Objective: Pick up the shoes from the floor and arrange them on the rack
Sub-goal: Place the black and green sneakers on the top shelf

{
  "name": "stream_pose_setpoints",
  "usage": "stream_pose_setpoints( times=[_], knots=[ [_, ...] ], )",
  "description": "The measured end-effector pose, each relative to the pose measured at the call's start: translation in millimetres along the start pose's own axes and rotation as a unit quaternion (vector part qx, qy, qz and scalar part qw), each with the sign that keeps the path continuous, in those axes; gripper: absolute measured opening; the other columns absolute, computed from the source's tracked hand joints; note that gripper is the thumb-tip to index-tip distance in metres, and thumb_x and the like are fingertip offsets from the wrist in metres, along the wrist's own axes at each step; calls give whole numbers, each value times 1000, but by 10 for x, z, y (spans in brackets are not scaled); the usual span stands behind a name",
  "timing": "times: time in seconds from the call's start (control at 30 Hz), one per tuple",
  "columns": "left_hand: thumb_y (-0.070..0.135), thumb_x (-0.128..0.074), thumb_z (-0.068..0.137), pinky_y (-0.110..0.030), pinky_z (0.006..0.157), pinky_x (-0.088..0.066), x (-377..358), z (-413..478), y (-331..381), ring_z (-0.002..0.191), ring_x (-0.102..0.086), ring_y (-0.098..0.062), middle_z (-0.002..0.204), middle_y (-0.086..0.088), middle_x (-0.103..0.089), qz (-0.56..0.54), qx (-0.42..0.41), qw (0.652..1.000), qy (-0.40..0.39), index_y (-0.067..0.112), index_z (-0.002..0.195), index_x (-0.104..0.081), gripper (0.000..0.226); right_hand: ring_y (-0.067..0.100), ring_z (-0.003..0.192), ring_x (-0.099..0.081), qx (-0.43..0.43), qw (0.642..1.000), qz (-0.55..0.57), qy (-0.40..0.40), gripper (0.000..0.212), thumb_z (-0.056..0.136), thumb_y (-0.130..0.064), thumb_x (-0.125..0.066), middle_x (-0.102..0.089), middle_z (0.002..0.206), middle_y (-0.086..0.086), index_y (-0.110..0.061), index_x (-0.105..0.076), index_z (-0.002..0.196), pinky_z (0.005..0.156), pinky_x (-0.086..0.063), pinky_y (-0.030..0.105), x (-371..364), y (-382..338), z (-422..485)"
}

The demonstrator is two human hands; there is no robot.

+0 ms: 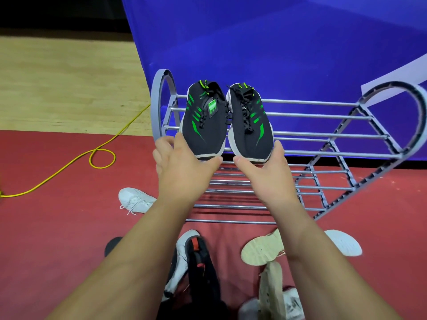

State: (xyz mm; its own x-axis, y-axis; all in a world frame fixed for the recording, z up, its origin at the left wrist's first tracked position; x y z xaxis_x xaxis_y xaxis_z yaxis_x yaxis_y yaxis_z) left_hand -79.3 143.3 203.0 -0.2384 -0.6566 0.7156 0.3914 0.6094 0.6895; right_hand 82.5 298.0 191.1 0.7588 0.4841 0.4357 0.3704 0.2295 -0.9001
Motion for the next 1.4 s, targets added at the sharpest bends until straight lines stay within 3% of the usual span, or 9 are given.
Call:
stream_pose_setpoints(
  times=[0.2, 0.33, 0.8, 0.9, 1.03, 1.13, 1.2, 1.3, 1.4],
  knots=[
    [72, -57, 70, -46, 105, -40, 7, 74, -9, 122, -48, -26, 121, 7, -59, 11, -25, 1000, -7, 26, 116, -54, 66, -3, 108, -63, 7, 1000, 18, 10, 61, 78, -50, -81, -68, 116, -25, -38, -52, 131, 88, -50, 25, 35, -66, -24],
    [67, -62, 75, -47, 103, -39, 70, 49, -4, 125, -43, -29, 126, 7, -58, 21, -12, 1000, -1, 28, 120, -53, 61, -9, 102, -63, 2, 999, 38, 9, 63, 79, -48, -82, -68, 114, -27, -37, -51, 134, 85, -50, 20, 25, -80, -21],
    [77, -65, 72, -47, 107, -32, 138, 29, -104, 131, -36, -33, 143, -2, -43, 67, 0, 997, -27, 29, 150, -32, 97, -4, 107, -63, -10, 999, 46, 12, 66, 82, -49, -80, -67, 118, -25, -32, -49, 138, 79, -45, 15, -44, -49, 0],
    [77, -65, 72, -47, 107, -33, 145, 26, -114, 132, -36, -32, 145, 0, -42, 62, -5, 997, -37, 29, 151, -31, 98, -6, 104, -62, -15, 998, 52, 12, 68, 81, -48, -80, -67, 118, -24, -31, -48, 138, 87, -49, 21, -59, -38, 18],
    [76, -67, 70, -47, 109, -36, 150, 20, -118, 132, -38, -30, 143, 1, -43, 39, -14, 998, -40, 30, 149, -33, 98, 7, 106, -68, -20, 999, 33, -20, 70, 79, -54, -79, -68, 115, -20, -36, -44, 137, 96, -56, 38, -5, 8, 29],
    [70, -71, 72, -41, 109, -36, 147, -38, -53, 134, -37, -27, 142, -4, -38, 15, -31, 998, -44, 25, 151, -32, 98, 11, 93, -75, -36, 999, 15, -27, 85, 86, -59, -71, -69, 108, -9, -31, -32, 155, 93, -59, 43, 238, 72, 8],
    [65, -70, 75, -39, 107, -41, 211, -101, 45, 132, -39, -26, 139, -5, -36, 19, -56, 998, -16, 23, 148, -36, 91, 12, 82, -76, -42, 999, 22, -20, 73, 91, -56, -66, -70, 107, -1, -23, -41, 152, 86, -61, 40, 473, 133, -33],
    [49, -64, 82, -40, 94, -49, 346, -225, 249, 112, -53, -24, 125, -5, -46, 8, -118, 992, 47, 18, 129, -49, 58, 16, 71, -70, -59, 997, 38, -15, 38, 97, -45, -62, -72, 97, 6, -17, -63, 124, 75, -60, 37, 810, 322, -156],
    [32, -55, 88, -33, 67, -43, 168, -392, 373, 77, -57, -14, 89, 7, -61, -21, -153, 988, -27, 22, 110, -55, 23, 19, 66, -66, -112, 994, -4, -13, 26, 98, -34, -61, -71, 91, 12, -9, -67, 105, 67, -57, 38, 1083, 704, -288]
  ],
)
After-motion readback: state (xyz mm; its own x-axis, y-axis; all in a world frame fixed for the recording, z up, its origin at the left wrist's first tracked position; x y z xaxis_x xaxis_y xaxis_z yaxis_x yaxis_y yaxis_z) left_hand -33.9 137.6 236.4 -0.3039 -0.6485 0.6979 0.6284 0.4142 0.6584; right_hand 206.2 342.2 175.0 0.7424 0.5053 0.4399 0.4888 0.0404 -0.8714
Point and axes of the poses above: each hand's wrist, its own z-axis towards the middle knuckle, its own x-axis out of the back of the hand, y = z × x, the point moved 9 cm from there along z, towards the middle knuckle
